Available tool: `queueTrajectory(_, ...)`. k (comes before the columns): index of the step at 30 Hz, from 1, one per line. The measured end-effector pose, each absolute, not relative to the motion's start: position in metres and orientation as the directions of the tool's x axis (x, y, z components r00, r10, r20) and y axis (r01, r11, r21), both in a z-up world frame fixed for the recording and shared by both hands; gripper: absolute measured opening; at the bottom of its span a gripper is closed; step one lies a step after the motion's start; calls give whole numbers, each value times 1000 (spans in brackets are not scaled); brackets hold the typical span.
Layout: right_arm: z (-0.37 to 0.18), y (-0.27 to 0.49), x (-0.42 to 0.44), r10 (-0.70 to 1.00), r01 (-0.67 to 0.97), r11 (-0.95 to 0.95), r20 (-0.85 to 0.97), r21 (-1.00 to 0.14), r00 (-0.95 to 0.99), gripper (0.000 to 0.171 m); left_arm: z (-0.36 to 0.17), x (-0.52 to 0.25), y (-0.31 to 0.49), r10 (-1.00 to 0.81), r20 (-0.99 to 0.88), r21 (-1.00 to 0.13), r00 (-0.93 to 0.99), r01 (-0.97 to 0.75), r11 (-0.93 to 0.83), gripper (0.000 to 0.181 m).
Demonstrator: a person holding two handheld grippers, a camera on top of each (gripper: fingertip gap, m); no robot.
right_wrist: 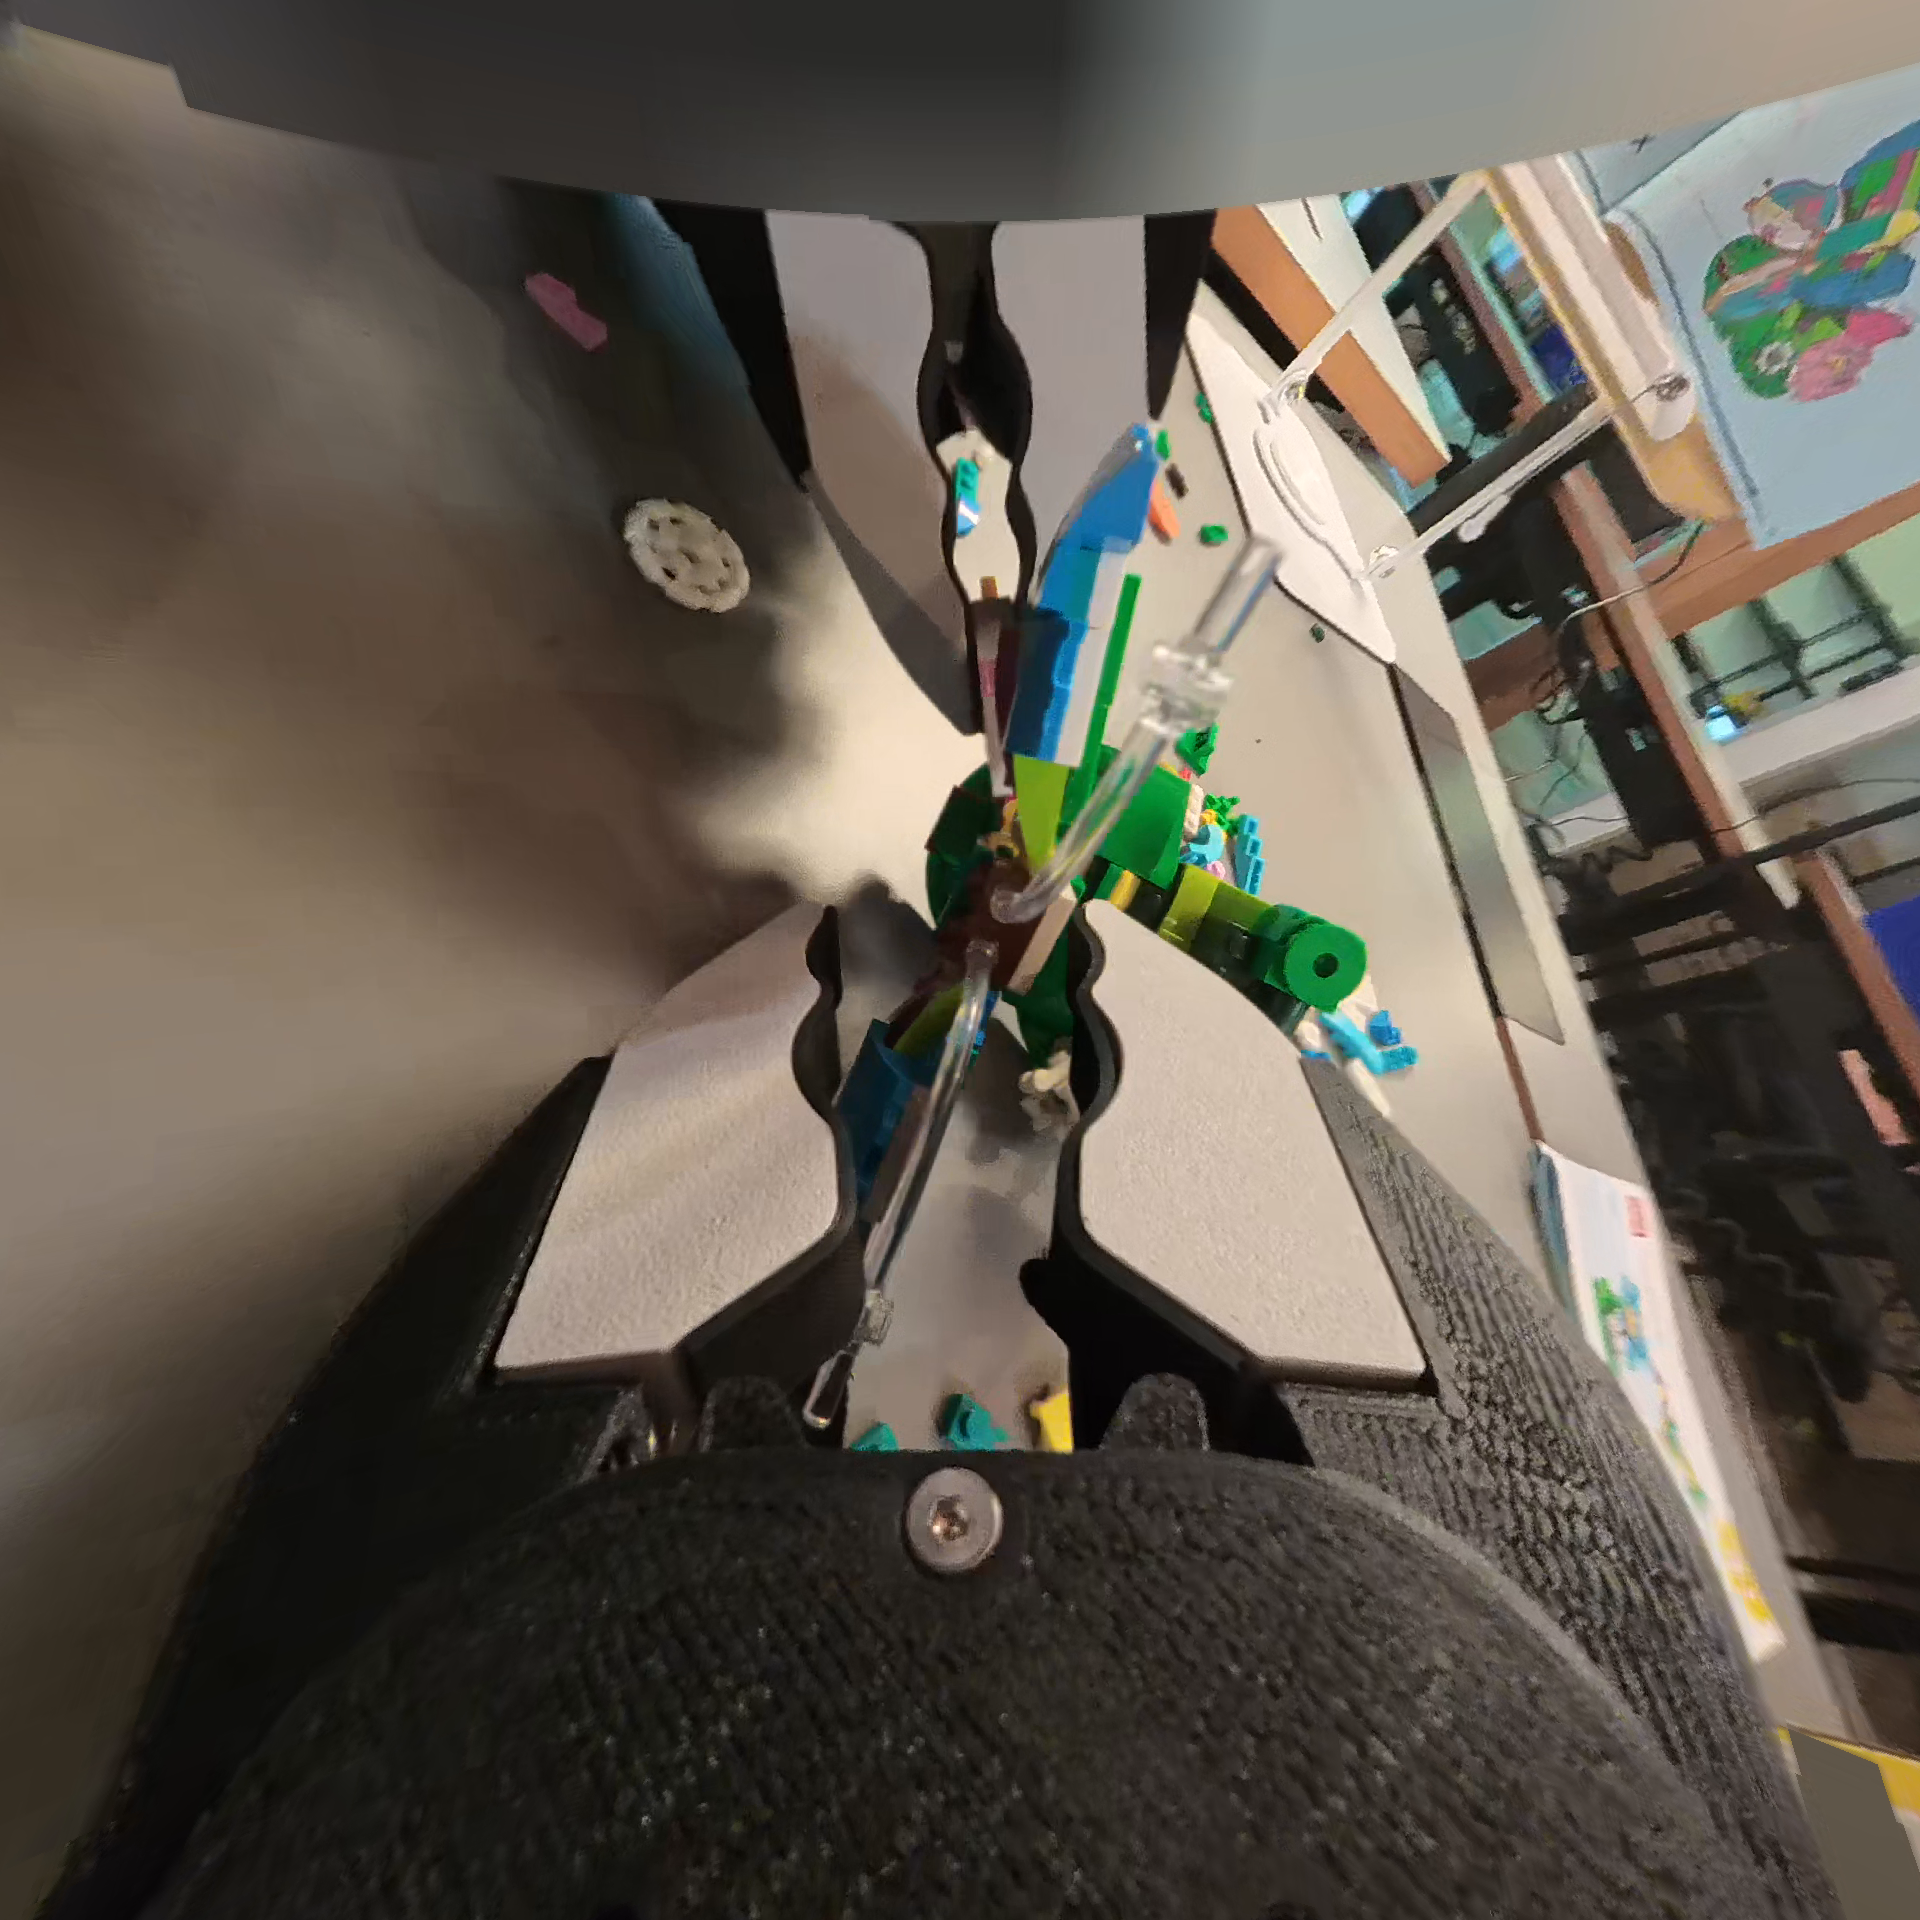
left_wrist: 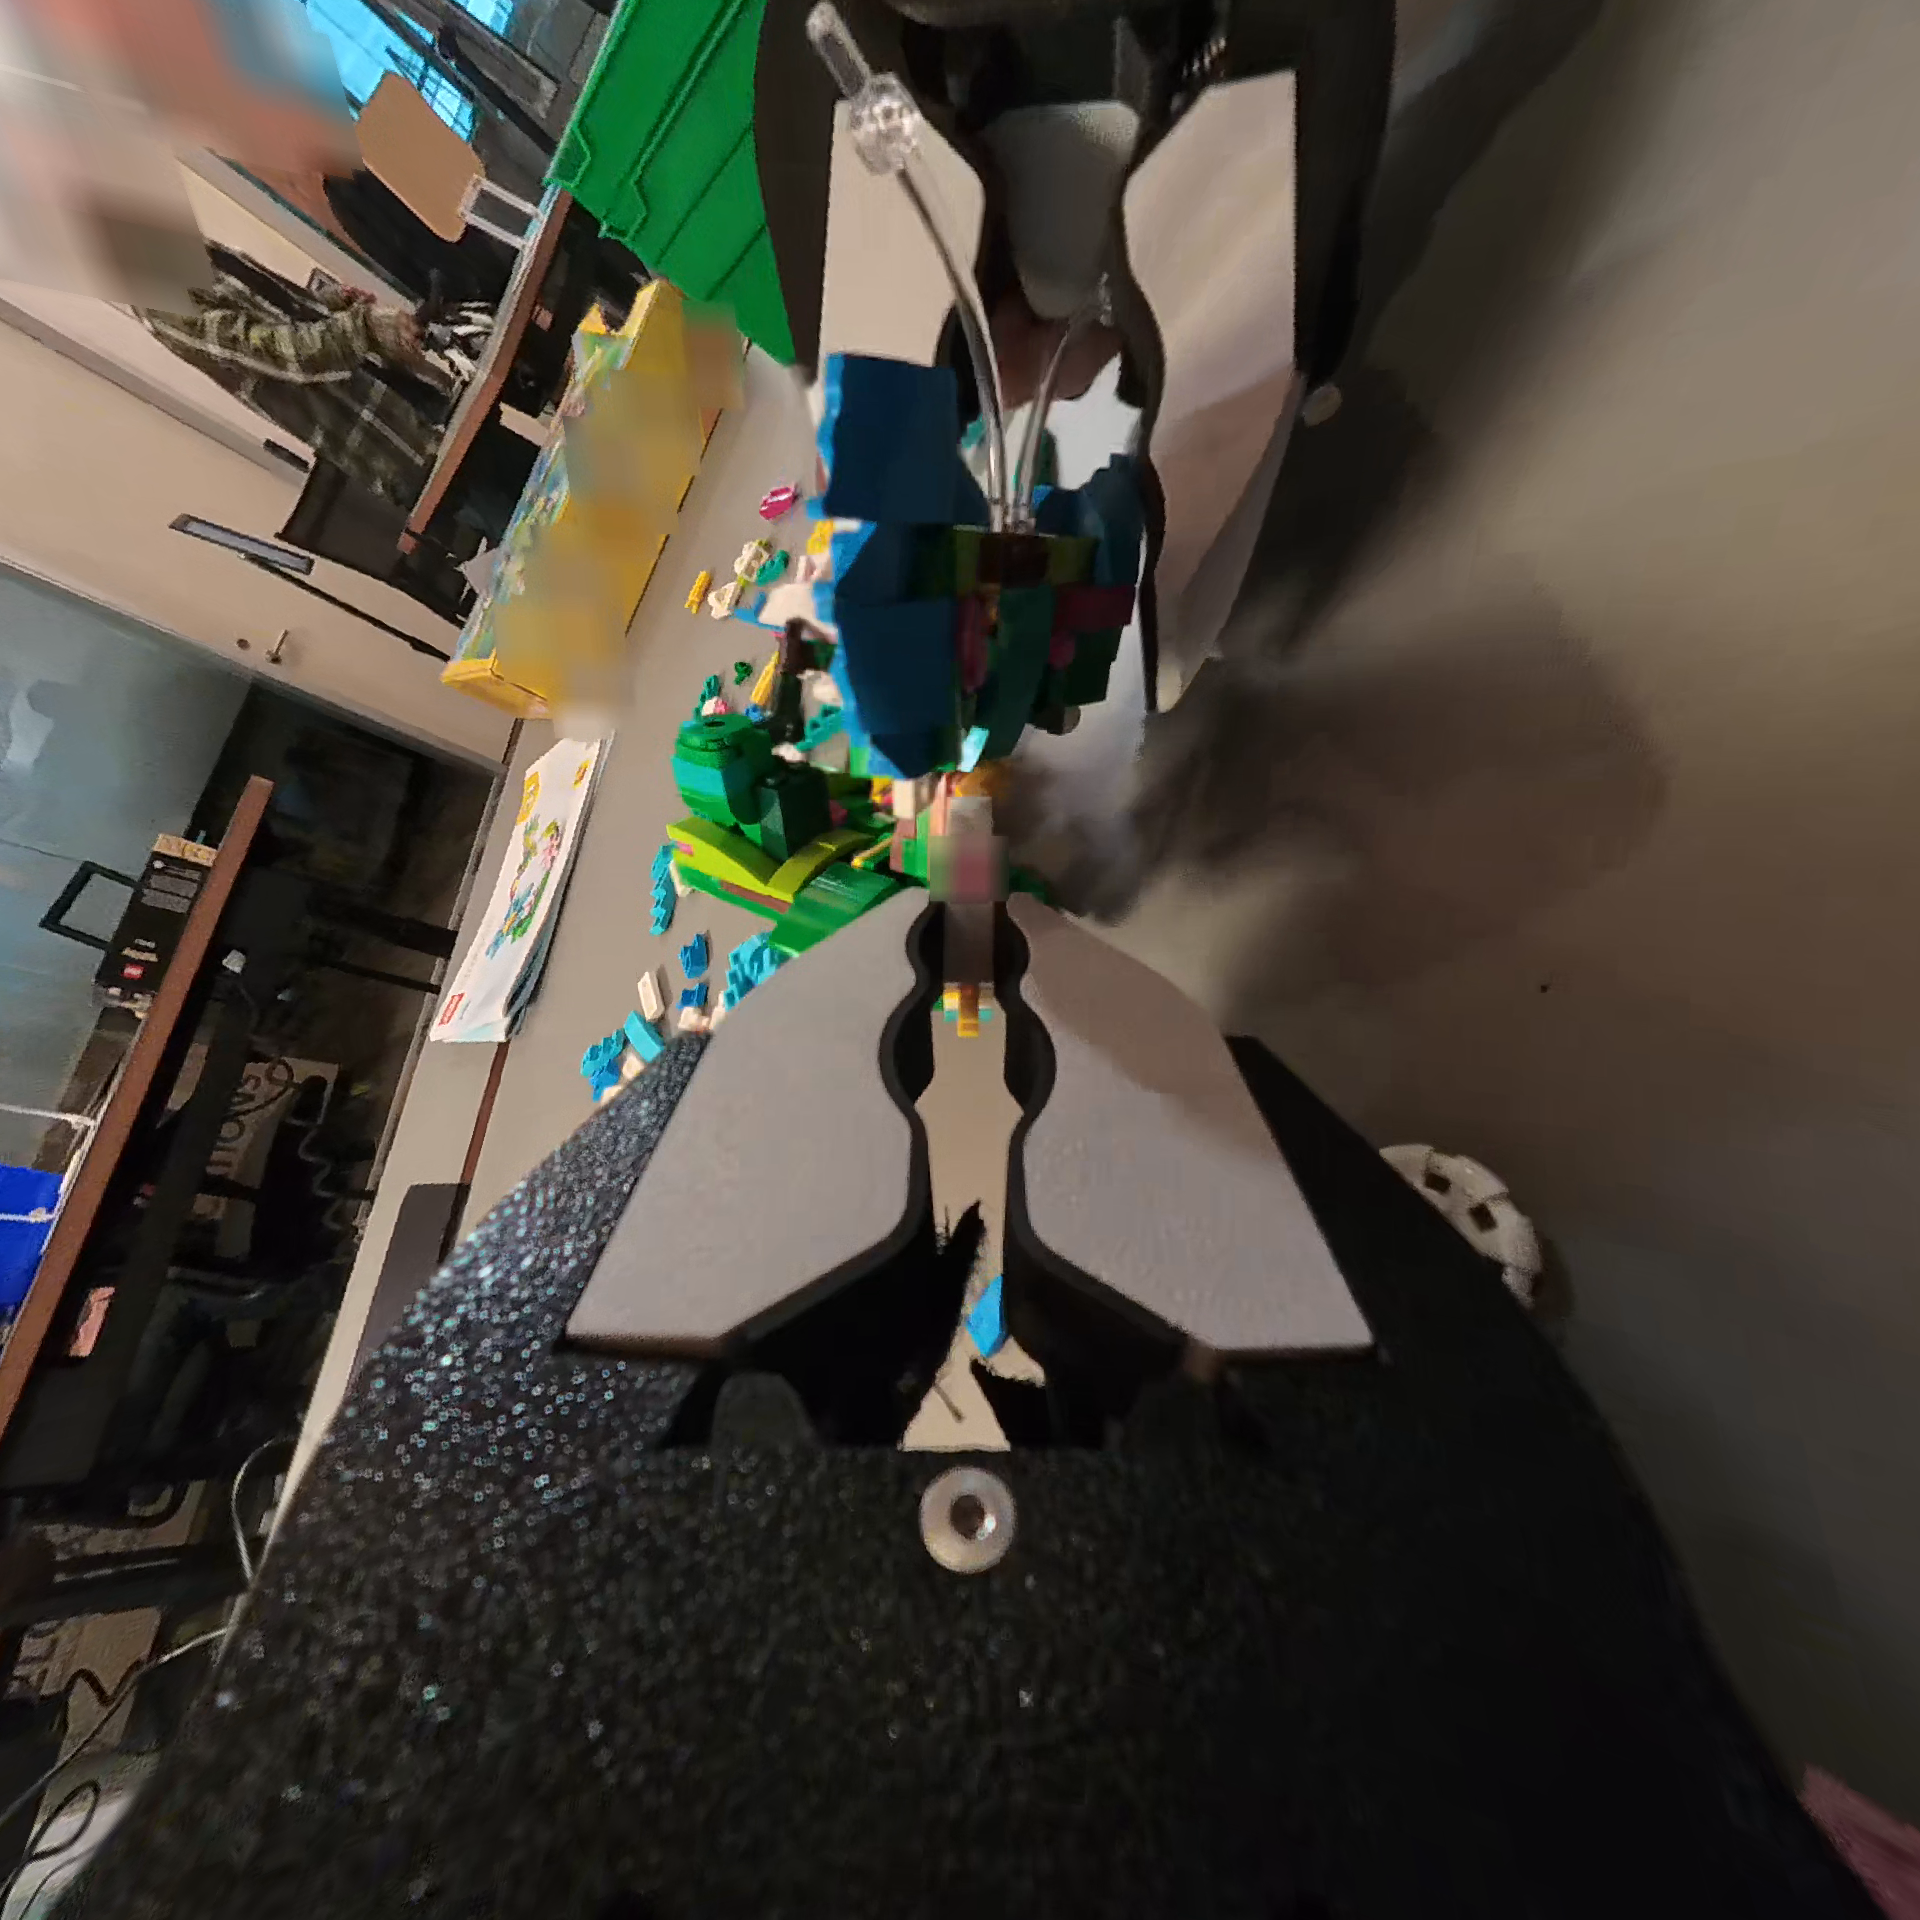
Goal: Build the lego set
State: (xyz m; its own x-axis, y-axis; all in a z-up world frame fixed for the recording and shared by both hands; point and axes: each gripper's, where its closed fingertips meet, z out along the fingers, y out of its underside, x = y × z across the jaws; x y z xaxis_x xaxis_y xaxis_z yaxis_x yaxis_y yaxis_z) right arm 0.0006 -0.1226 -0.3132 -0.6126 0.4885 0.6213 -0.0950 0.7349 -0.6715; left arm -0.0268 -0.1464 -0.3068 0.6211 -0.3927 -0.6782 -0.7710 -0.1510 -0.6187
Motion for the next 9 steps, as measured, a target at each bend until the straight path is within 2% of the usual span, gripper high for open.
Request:
queueTrajectory(6, -315, -124, 6, 465, -135, 761, 678, -635, -569, 39, -306, -22, -150, -432, -670, -613, 603, -778, -135, 8)
queueTrajectory(9, -315, -127, 7, 490, -127, 744, 665, -656, -564, 39, -305, -20, -152, -450, -660, -614, 602, -777, -138, 8)
